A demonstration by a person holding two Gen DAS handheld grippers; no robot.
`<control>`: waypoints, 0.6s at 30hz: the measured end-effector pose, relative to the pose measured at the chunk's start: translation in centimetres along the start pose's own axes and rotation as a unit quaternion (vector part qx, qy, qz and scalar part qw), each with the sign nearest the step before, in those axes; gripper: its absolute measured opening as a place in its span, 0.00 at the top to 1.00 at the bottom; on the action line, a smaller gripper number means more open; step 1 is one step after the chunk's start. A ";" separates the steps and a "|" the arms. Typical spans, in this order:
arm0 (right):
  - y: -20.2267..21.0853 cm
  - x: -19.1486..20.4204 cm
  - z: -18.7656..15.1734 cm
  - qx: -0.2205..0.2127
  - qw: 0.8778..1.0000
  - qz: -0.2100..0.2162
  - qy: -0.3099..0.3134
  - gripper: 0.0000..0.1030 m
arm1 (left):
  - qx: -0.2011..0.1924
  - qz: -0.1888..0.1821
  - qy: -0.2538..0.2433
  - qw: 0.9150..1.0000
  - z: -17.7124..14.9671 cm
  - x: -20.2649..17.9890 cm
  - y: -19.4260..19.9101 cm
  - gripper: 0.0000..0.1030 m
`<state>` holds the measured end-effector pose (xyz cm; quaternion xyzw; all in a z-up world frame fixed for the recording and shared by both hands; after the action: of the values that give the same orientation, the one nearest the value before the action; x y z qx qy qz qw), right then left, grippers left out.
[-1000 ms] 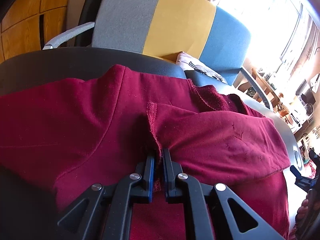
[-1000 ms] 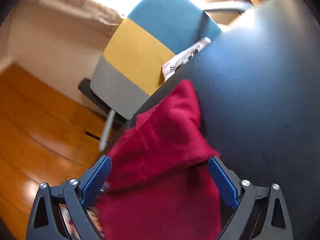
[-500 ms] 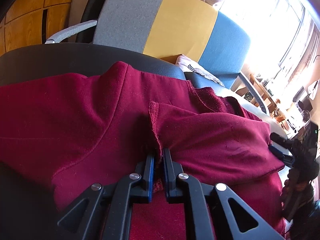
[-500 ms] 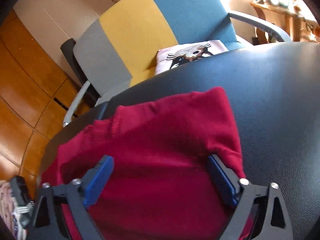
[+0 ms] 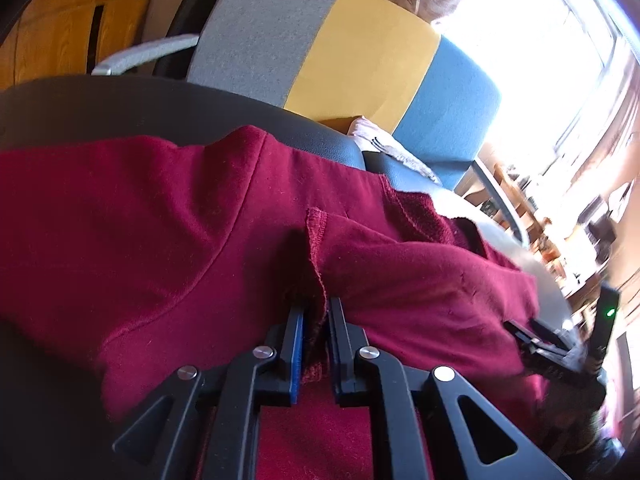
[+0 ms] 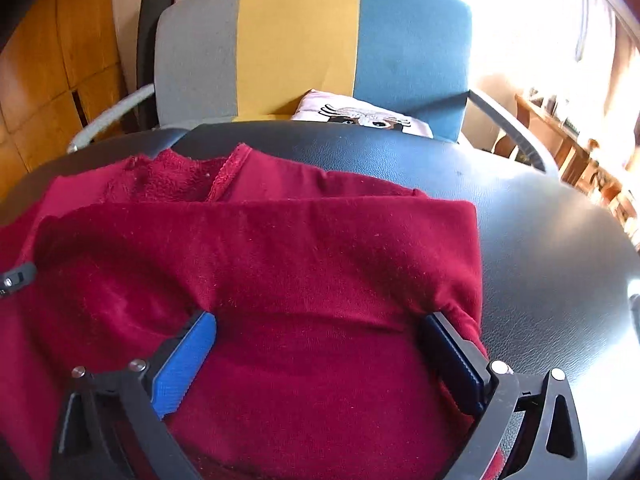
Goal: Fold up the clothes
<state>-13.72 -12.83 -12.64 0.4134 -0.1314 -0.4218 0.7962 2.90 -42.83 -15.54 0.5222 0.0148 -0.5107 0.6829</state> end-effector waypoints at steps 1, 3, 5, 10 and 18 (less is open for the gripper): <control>0.1 -0.1 -0.2 0.000 1.000 0.001 0.000 0.00 | 0.002 -0.008 0.019 1.000 0.1 0.5 0.4 0.83; 0.0 -0.1 -0.2 0.000 1.000 -0.001 0.002 0.00 | -0.009 -0.008 0.046 0.999 0.1 1.4 1.8 0.79; 0.0 -0.2 -0.2 -0.001 1.000 -0.001 0.002 0.00 | -0.027 0.005 0.067 0.997 0.2 2.7 3.4 0.79; 0.1 -0.1 -0.2 -0.003 1.000 0.001 0.001 0.00 | -0.051 0.036 0.112 0.992 0.9 6.6 6.4 0.76; 0.2 0.0 -0.3 -0.007 1.000 0.006 -0.001 0.00 | -0.120 0.165 0.247 0.947 6.2 15.2 10.8 0.57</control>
<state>-13.39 -12.60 -12.68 0.4067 -0.1314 -0.4182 0.8015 14.71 -58.37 -13.58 0.5410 0.1576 -0.2403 0.7904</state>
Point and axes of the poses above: each gripper's, at about its wrist camera, not at the fingertips, and y roughly against the way its jaws point, x to its left, z to its top, the point moved 2 cm from there along -y, roughly the way its jaws point, and after that the axes turned 12 degrees about y, right-handed, at the moved point
